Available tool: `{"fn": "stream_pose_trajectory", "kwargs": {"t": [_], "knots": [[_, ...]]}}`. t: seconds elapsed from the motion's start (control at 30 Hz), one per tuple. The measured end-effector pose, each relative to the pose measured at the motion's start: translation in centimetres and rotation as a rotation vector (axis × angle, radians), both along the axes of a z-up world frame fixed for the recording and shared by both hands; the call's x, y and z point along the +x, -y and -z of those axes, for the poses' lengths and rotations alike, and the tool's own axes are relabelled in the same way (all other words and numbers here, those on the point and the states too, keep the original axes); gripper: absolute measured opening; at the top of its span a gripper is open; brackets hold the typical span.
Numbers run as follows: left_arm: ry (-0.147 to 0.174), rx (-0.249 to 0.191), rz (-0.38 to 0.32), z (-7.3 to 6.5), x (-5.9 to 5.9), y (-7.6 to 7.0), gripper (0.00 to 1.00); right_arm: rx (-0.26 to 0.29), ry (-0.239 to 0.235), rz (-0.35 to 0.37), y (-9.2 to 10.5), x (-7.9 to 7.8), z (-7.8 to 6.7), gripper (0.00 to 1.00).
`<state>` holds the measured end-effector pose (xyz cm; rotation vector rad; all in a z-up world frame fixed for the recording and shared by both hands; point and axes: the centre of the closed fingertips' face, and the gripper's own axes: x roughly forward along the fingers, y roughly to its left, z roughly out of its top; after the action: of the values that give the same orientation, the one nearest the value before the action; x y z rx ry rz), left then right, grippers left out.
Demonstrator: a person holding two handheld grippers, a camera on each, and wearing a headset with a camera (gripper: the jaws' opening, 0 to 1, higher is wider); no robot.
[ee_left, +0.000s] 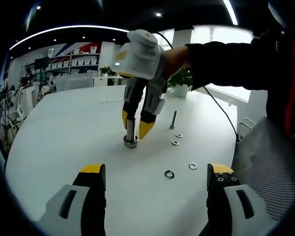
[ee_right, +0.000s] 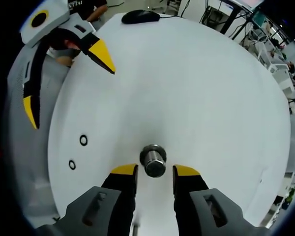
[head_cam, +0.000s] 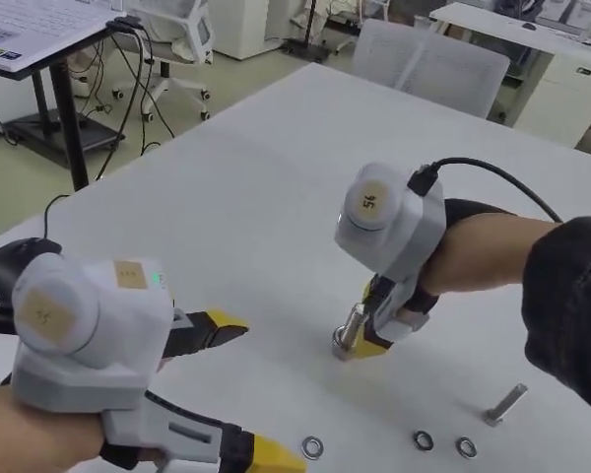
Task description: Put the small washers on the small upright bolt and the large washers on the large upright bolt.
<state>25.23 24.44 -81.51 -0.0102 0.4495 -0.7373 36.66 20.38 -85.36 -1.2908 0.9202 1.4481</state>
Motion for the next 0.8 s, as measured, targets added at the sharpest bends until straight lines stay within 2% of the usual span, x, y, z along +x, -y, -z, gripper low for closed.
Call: {"fn": "stream_pose_trajectory", "kwargs": {"t": [0.47,0.8], "knots": [[0.007,0.009,0.018,-0.3,0.0,0.2,0.85,0.023,0.008,0.044,1.5,-0.1,-1.1,0.29],[0.021,0.021,0.032,-0.8,0.1,0.3,0.85,0.044,-0.001,0.069,2.3,-1.4,-1.4,0.29]]}}
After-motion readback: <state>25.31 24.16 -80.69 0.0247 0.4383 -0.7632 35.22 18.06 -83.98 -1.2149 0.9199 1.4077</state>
